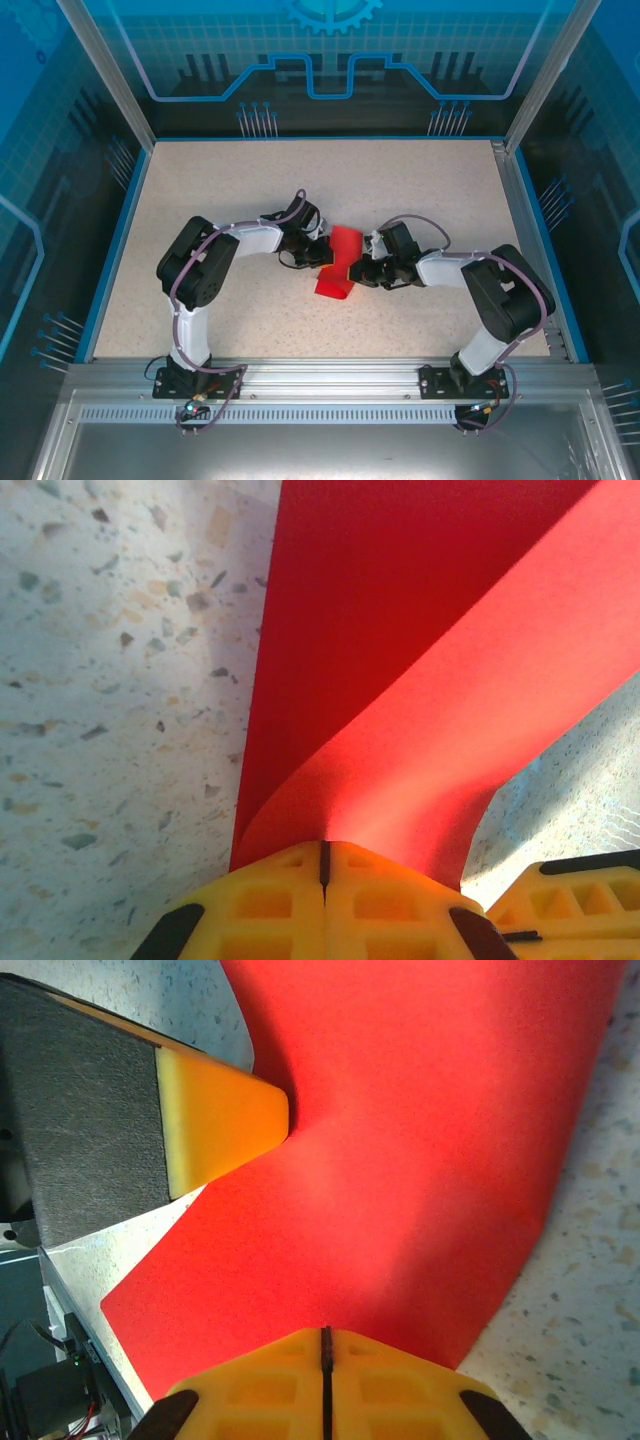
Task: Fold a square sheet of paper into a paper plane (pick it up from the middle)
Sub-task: Fold the square sheet of paper in half at the center of the table.
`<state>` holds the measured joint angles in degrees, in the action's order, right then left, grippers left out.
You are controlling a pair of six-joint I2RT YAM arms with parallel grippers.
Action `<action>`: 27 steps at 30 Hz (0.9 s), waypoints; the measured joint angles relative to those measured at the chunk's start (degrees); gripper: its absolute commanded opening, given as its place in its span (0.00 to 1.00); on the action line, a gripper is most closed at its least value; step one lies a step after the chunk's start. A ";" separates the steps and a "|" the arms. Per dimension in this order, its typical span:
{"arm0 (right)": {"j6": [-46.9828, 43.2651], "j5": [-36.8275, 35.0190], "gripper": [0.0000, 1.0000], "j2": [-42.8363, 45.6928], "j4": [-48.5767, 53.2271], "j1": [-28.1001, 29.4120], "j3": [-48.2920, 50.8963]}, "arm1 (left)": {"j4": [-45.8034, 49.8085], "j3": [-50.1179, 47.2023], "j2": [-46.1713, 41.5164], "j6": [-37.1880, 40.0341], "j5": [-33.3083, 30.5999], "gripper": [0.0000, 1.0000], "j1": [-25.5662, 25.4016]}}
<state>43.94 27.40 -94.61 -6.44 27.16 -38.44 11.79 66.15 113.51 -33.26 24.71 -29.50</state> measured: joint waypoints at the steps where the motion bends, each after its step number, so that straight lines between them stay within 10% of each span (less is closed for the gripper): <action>1: 0.00 -0.20 0.09 0.00 -0.04 0.02 0.11 | 0.00 0.00 0.00 0.00 0.00 0.00 0.02; 27: 1.42 -1.31 0.10 0.63 -0.26 1.75 1.09 | 0.00 0.00 0.00 0.04 -0.02 0.00 0.00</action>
<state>45.36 26.09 -93.97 -6.70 28.91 -37.34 11.79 66.15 113.51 -33.21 24.69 -29.50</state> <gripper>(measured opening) 0.099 0.056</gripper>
